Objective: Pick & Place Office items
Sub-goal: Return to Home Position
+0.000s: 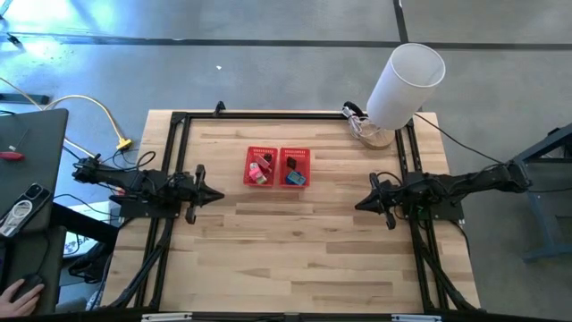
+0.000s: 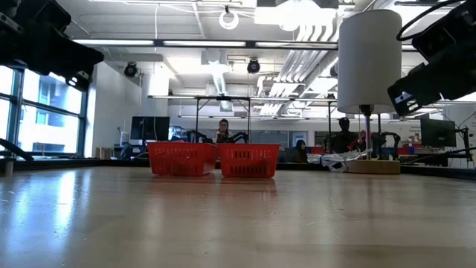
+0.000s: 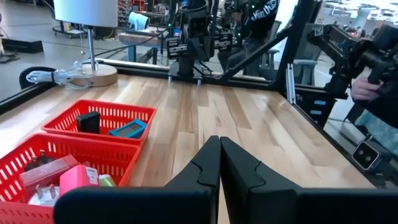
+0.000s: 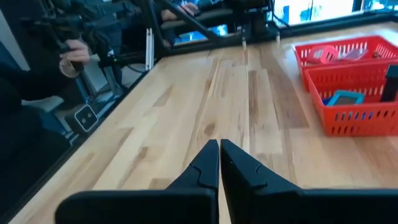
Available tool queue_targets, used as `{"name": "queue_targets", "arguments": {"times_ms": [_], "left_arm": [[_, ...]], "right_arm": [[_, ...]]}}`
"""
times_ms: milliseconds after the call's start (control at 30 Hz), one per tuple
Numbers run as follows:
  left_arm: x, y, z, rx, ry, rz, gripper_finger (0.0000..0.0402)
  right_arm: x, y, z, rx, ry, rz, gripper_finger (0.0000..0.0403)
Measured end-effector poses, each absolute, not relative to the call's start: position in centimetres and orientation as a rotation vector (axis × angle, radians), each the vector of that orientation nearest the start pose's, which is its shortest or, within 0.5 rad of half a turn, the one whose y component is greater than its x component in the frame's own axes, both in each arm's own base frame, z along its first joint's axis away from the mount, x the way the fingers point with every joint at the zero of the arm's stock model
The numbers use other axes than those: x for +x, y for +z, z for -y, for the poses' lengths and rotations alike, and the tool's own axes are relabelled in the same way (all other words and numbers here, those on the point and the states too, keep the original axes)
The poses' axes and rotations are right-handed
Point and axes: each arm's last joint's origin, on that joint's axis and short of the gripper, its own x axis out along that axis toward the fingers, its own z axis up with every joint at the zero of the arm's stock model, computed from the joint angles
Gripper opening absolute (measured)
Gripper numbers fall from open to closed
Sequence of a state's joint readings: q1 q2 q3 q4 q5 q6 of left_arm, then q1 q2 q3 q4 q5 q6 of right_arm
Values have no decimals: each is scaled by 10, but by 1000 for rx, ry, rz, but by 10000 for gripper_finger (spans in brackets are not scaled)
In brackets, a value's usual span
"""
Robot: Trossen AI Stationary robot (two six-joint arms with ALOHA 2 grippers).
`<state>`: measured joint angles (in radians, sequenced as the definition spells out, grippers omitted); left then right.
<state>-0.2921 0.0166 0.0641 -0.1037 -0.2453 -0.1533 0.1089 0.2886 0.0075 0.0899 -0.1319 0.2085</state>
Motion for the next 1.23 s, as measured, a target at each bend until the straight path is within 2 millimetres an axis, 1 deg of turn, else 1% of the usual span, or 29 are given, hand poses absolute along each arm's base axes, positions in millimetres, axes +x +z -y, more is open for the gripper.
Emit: {"name": "queue_targets", "arguments": {"times_ms": [133,400,867,1033,1233], "left_arm": [[92,174,20,-171,-41,-58,2],[92,174,20,-165,-41,-59,2],[92,173,20,-164,-41,-60,2],[92,174,20,-166,-40,-53,2],[92,180,20,-189,-45,30,2]], "right_arm": [[112,149,-16,208,218,-229,3],[112,145,-15,209,168,-258,3],[111,145,-15,203,193,-267,3],[112,144,-14,226,144,-272,3],[112,143,-12,218,66,-267,3]]}}
